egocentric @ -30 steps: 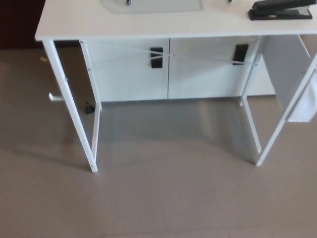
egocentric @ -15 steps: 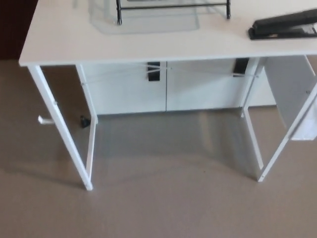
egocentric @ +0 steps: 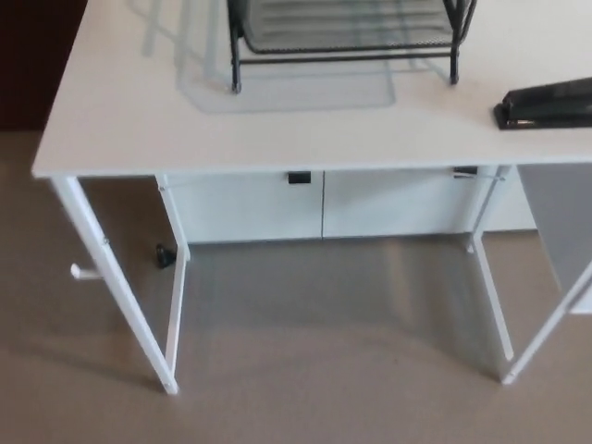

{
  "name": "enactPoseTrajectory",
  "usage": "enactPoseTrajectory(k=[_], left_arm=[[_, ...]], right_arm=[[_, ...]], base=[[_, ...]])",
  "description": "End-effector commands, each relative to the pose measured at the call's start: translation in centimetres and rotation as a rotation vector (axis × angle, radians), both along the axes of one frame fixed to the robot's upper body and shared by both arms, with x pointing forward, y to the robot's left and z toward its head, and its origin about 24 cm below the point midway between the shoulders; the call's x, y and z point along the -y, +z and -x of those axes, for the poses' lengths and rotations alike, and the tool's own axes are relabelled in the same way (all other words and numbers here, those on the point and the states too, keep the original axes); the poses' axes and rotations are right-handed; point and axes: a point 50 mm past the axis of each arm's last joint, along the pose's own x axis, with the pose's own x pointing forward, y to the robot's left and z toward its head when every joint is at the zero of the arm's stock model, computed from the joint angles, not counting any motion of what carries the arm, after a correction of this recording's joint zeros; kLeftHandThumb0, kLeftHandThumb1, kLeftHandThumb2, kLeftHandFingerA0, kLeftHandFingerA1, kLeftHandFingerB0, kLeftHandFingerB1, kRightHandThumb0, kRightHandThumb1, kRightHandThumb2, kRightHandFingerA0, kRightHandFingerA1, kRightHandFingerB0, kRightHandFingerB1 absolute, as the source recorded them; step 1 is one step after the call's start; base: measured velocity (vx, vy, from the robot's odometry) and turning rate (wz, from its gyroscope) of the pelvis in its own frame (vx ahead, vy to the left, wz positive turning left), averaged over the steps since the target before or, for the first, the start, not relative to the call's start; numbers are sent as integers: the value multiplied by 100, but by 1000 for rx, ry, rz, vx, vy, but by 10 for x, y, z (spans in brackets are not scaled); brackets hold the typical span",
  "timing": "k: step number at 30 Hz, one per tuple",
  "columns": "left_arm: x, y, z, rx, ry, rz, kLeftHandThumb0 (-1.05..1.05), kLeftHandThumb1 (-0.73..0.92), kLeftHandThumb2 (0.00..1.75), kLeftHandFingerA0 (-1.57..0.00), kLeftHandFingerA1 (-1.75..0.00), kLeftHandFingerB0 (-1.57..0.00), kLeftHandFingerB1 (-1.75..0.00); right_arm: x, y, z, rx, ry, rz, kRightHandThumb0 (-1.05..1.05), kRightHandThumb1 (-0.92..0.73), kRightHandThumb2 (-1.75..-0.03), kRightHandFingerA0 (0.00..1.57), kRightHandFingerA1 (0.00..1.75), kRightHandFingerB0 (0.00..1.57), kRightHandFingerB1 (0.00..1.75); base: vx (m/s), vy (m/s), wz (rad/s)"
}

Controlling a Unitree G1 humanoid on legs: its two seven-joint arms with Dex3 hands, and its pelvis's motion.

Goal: The robot walks towards a desk on which a file tray is kept in the middle and a stapler is kept to its right. The robot lifts the stapler using its right hand and places it on the file tray.

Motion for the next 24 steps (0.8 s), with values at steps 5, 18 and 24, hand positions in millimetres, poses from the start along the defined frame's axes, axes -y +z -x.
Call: enactPoseTrajectory(k=[5, 18, 24], left_arm=[[-4, 4, -3, -14, -26, -20, -70, 59, 114, -38, -81, -31, -73], [-2, 2, -1, -7, -13, -14, -70, 59, 114, -39, -81, -27, -72], [-3, 2, -2, -13, -18, -18, -71, 59, 114, -40, -82, -31, -74]], right_arm=[[5, 6, -4, -1, 18, 25, -62, -73, -67, 9, 16, 14, 25], [6, 5, -2, -6, -7, 4, -63, -72, -67, 4, 14, 9, 23], [7, 5, -5, -9, -1, 3, -61, -58, -94, 0, 28, 6, 33]], base=[[149, -161, 0], [169, 117, -7], [96, -20, 7]])
